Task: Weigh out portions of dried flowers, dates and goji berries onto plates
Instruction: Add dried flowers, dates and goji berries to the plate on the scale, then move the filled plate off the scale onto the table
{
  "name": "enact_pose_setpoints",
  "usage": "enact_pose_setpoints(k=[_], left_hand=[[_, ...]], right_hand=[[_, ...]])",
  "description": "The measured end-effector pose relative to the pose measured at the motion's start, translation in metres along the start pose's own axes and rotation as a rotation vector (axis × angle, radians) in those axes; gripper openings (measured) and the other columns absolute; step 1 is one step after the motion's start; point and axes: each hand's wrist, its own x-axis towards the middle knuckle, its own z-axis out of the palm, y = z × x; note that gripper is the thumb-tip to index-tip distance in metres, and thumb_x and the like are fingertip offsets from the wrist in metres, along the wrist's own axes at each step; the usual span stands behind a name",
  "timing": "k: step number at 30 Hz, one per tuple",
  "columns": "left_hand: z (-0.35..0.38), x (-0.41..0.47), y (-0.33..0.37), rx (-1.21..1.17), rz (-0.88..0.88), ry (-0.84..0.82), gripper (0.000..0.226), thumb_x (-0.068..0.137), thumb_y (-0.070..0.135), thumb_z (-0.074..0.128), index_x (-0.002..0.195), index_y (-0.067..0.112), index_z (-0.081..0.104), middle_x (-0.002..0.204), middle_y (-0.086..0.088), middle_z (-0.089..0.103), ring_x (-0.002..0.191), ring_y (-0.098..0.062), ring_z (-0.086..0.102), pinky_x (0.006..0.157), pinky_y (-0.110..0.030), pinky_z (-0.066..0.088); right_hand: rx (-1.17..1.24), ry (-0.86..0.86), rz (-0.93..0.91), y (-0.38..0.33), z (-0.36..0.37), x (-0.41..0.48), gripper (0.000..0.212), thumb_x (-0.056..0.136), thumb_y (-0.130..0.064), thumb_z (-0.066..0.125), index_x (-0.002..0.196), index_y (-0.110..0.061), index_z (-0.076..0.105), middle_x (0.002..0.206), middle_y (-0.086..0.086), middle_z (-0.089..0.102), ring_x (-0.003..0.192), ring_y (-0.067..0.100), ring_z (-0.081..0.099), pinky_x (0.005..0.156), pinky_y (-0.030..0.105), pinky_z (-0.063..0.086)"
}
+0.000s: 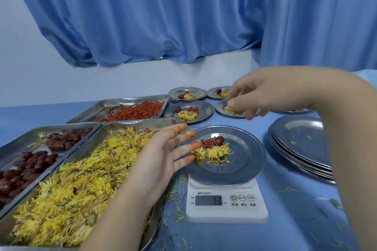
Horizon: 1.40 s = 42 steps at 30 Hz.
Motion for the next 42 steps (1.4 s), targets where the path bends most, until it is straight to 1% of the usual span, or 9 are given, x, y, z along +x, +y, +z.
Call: enact_pose_setpoints(k=[4, 9, 13, 18, 22, 26, 30, 38, 42], left_hand=[[0.003, -0.004, 0.002, -0.042, 0.026, -0.015, 0.033, 0.089, 0.029, 0.052, 0.118, 0.014, 0.062, 0.11, -0.008, 0.073, 0.101, -0.03, 0.071, 0.08, -0.04, 0.052], [0.001, -0.006, 0.003, -0.092, 0.025, -0.03, 0.031, 0.095, 0.027, 0.048, 0.121, 0.014, 0.06, 0.109, -0.007, 0.074, 0.1, -0.029, 0.071, 0.077, -0.039, 0.051], [-0.001, -0.007, 0.003, -0.133, 0.01, -0.021, 0.03, 0.096, 0.026, 0.047, 0.12, 0.014, 0.061, 0.107, -0.006, 0.074, 0.098, -0.028, 0.072, 0.07, -0.035, 0.054], [-0.005, -0.008, 0.004, -0.21, -0.011, 0.007, 0.025, 0.094, 0.025, 0.048, 0.109, 0.015, 0.065, 0.1, -0.006, 0.073, 0.089, -0.025, 0.072, 0.063, -0.031, 0.054], [-0.008, -0.007, 0.005, -0.249, -0.019, 0.03, 0.023, 0.092, 0.025, 0.05, 0.106, 0.016, 0.065, 0.098, -0.006, 0.071, 0.082, -0.023, 0.07, 0.065, -0.032, 0.05], [-0.008, -0.008, 0.005, -0.275, -0.004, 0.07, 0.023, 0.092, 0.025, 0.05, 0.106, 0.015, 0.065, 0.098, -0.007, 0.069, 0.077, -0.022, 0.069, 0.065, -0.032, 0.048], [-0.005, -0.011, 0.008, -0.329, 0.071, 0.197, 0.018, 0.095, 0.022, 0.047, 0.102, 0.015, 0.063, 0.1, -0.007, 0.067, 0.07, -0.02, 0.07, 0.064, -0.031, 0.049], [-0.003, -0.014, 0.011, -0.448, 0.095, 0.264, 0.019, 0.095, 0.022, 0.048, 0.107, 0.015, 0.061, 0.119, -0.013, 0.066, 0.086, -0.028, 0.074, 0.069, -0.036, 0.049], [-0.006, -0.013, 0.014, -0.529, 0.058, 0.274, 0.025, 0.095, 0.025, 0.046, 0.111, 0.014, 0.062, 0.117, -0.011, 0.07, 0.092, -0.03, 0.073, 0.07, -0.037, 0.049]], right_hand=[[0.048, -0.038, -0.036, 0.001, 0.028, -0.014, 0.015, 0.084, -0.045, 0.057, 0.092, -0.035, 0.066, 0.081, -0.011, 0.071, 0.072, 0.001, 0.068, 0.074, 0.034, 0.054], [-0.029, 0.243, 0.09, 0.038, 0.079, -0.029, 0.007, 0.086, -0.039, 0.058, 0.082, -0.034, 0.06, 0.07, -0.012, 0.061, 0.064, 0.001, 0.055, 0.057, 0.024, 0.042], [0.15, 0.441, 0.194, 0.061, 0.115, -0.042, 0.015, 0.084, -0.031, 0.061, 0.071, -0.029, 0.055, 0.057, -0.01, 0.056, 0.053, 0.003, 0.051, 0.052, 0.024, 0.038], [0.292, 0.352, 0.332, 0.066, 0.135, -0.046, 0.017, 0.086, -0.032, 0.059, 0.077, -0.021, 0.05, 0.061, 0.001, 0.067, 0.045, 0.013, 0.06, 0.051, 0.027, 0.044], [0.633, 0.327, 0.372, 0.063, 0.136, -0.042, 0.01, 0.087, -0.016, 0.058, 0.082, -0.011, 0.051, 0.057, 0.002, 0.064, 0.041, 0.02, 0.057, 0.037, 0.022, 0.037], [0.951, 0.352, 0.376, 0.06, 0.135, -0.043, 0.008, 0.089, 0.001, 0.052, 0.084, -0.006, 0.052, 0.048, 0.006, 0.056, 0.042, 0.024, 0.049, 0.039, 0.026, 0.037], [1.162, 0.386, 0.368, 0.056, 0.134, -0.043, 0.01, 0.092, 0.005, 0.05, 0.091, -0.004, 0.055, 0.059, 0.014, 0.055, 0.042, 0.02, 0.053, 0.04, 0.024, 0.045], [1.291, 0.443, 0.317, 0.045, 0.101, 0.0, 0.014, 0.092, 0.007, 0.049, 0.09, -0.005, 0.054, 0.053, 0.007, 0.055, 0.045, 0.016, 0.059, 0.039, 0.02, 0.047], [1.294, 0.496, 0.271, 0.035, 0.079, 0.053, 0.017, 0.093, 0.007, 0.047, 0.086, -0.008, 0.052, 0.052, 0.005, 0.056, 0.044, 0.014, 0.059, 0.038, 0.018, 0.045]])
